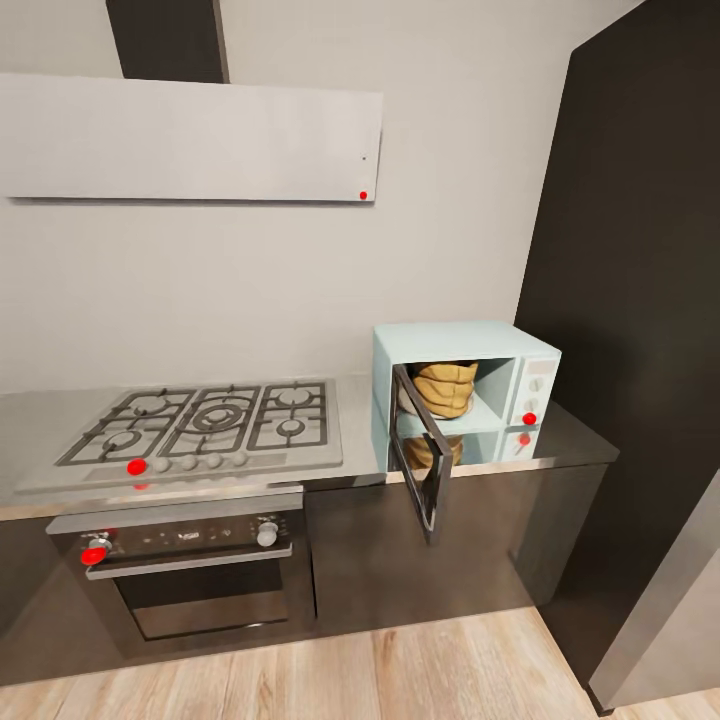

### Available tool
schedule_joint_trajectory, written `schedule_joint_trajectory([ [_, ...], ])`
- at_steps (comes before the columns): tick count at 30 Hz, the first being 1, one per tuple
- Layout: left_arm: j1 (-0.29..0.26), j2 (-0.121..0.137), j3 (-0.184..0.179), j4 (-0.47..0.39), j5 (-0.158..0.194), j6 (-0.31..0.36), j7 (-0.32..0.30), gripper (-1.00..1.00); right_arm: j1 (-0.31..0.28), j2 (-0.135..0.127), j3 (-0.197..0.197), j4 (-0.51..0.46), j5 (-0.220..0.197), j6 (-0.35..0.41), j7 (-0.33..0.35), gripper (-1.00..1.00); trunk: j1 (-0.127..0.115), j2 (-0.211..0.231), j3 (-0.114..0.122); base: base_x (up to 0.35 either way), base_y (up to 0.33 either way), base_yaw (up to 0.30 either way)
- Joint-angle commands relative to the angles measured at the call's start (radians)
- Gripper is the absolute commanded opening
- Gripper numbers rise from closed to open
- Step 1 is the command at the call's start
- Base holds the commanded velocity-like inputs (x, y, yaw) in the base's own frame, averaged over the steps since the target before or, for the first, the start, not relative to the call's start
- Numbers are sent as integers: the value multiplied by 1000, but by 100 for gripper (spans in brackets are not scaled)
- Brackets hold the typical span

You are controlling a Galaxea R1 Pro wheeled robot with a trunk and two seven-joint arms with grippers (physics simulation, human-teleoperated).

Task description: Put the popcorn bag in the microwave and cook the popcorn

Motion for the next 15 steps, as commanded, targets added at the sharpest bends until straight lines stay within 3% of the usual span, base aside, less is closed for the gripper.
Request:
schedule_joint_trajectory([
  [1,0,0,2,-1,4,-2,1,100,-1,-1,-8,3,11,-5,0,100,0,-1,-1,0,0,0],
  [15,0,0,1,-1,3,-2,1,100,-1,9,-1,3,15,8,-13,100,0,-1,-1,0,0,6],
])
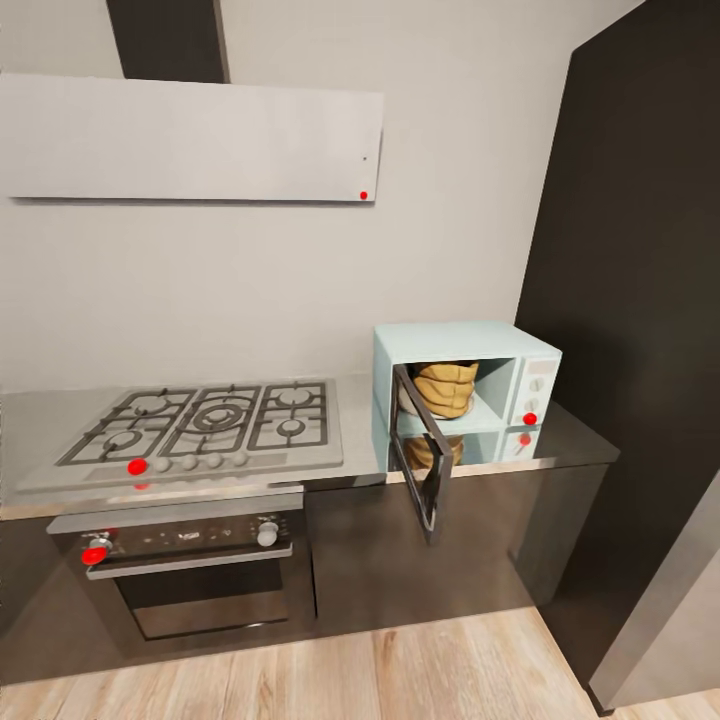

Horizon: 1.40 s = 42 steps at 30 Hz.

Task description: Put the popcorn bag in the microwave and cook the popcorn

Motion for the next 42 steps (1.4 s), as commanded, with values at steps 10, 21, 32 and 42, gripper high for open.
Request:
schedule_joint_trajectory([
  [10,0,0,1,-4,2,-2,1,100,-1,0,-9,3,9,-5,1,100,0,-1,2,0,0,151],
  [21,0,0,2,-2,7,3,1,100,-1,1,-9,3,9,-5,1,100,0,-1,11,0,0,240],
  [32,0,-1,2,-3,7,3,1,100,-1,-1,-7,2,10,-5,2,100,0,-1,17,0,-6,178],
  [42,0,-2,2,0,7,6,1,100,-1,-8,-4,2,12,-7,5,100,0,-1,17,0,-263,3],
])
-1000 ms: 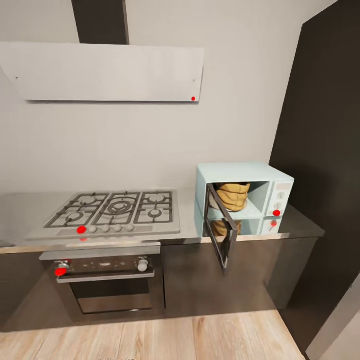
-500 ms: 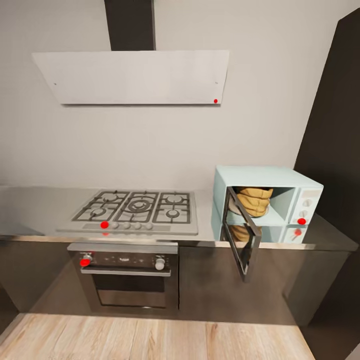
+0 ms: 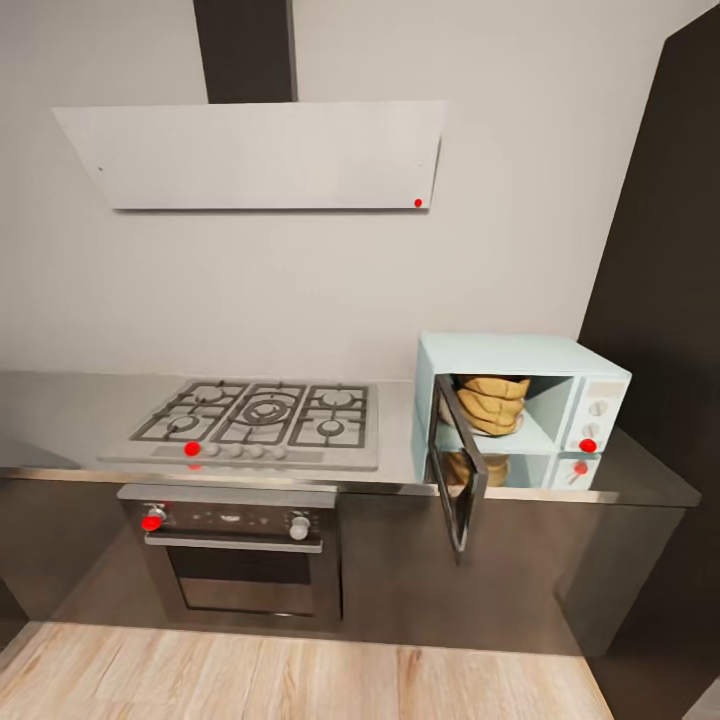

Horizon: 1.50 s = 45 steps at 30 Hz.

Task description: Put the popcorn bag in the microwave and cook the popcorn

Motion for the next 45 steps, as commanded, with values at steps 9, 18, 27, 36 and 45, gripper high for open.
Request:
schedule_joint_trajectory([
  [9,0,1,2,-1,5,-4,2,100,-1,-4,-10,3,9,-14,-1,100,0,-1,-1,0,-292,0],
  [18,0,0,3,-1,5,-5,3,100,-1,0,-7,2,11,-8,-2,100,0,-1,-1,0,-292,0],
  [27,0,2,3,-1,5,-7,3,100,-1,0,-7,2,11,-6,-4,100,0,-1,-1,0,-291,0],
  [36,0,4,-1,-5,2,-7,-2,100,-1,7,-7,4,10,21,-3,100,0,-1,-1,0,-38,0],
  [45,0,18,-6,-87,-4,-1,-5,100,6,14,-8,6,7,102,-12,100,0,-1,-1,0,0,-85],
])
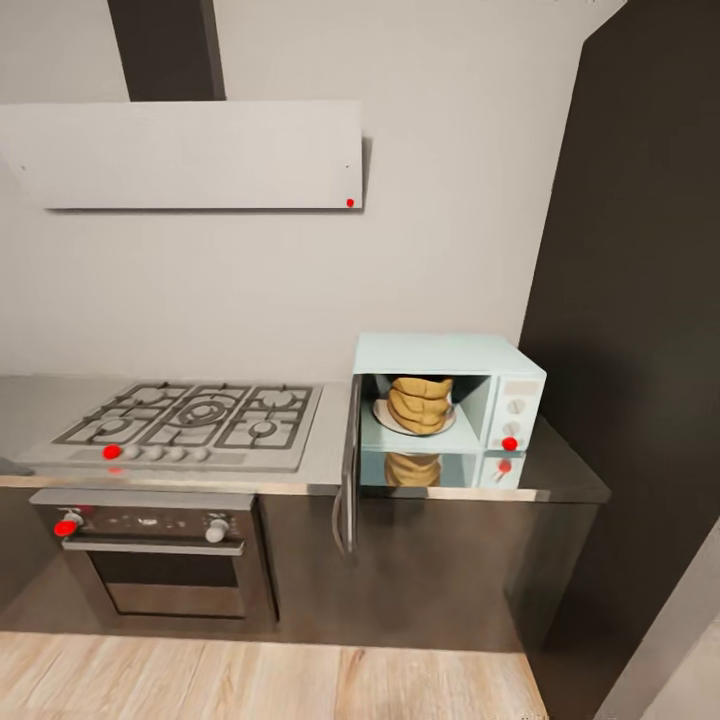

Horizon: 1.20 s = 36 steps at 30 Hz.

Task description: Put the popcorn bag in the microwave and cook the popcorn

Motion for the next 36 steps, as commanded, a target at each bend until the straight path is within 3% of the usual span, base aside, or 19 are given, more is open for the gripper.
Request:
schedule_joint_trajectory([
  [1,0,1,1,-4,6,-2,1,100,-1,0,-9,2,10,3,2,100,0,-1,-1,0,0,-224],
  [14,0,1,-1,36,5,-9,6,100,-1,24,-10,0,7,-12,1,100,0,-1,-1,0,0,-106],
  [18,0,8,0,8,3,-8,1,100,-1,27,-10,0,8,-12,1,100,0,-1,-1,0,0,0],
  [21,0,16,-5,-119,-7,5,-6,100,-1,26,-11,0,7,-13,1,100,0,-1,-1,0,0,0],
  [24,0,21,-8,-329,-16,56,-5,100,-1,26,-12,0,8,-32,2,100,0,-1,-1,0,0,0],
  [26,-1,22,-8,-532,-17,161,-4,100,-1,26,-12,1,8,-44,1,100,0,-1,-1,0,0,0],
  [27,-2,22,-7,-594,-18,205,-4,100,-1,25,-12,1,8,-46,2,100,0,-1,-1,0,0,0],
  [28,-3,23,-8,-697,-18,287,-3,100,8,25,-12,0,8,-49,1,100,0,-1,-1,0,0,0],
  [30,-16,23,-8,-777,-19,346,-3,100,23,25,-12,0,9,-59,1,100,0,-1,-1,0,0,0],
  [32,-73,23,-8,-838,-19,384,-4,100,29,25,-12,0,9,-77,2,100,0,-1,-1,0,0,0],
  [34,-149,23,-8,-863,-17,464,-6,100,31,24,-12,0,11,-82,2,100,0,-1,-1,0,0,0],
  [36,-233,23,-8,-921,-16,583,-34,100,31,25,-11,0,12,-84,2,100,0,-1,-1,0,0,0],
])
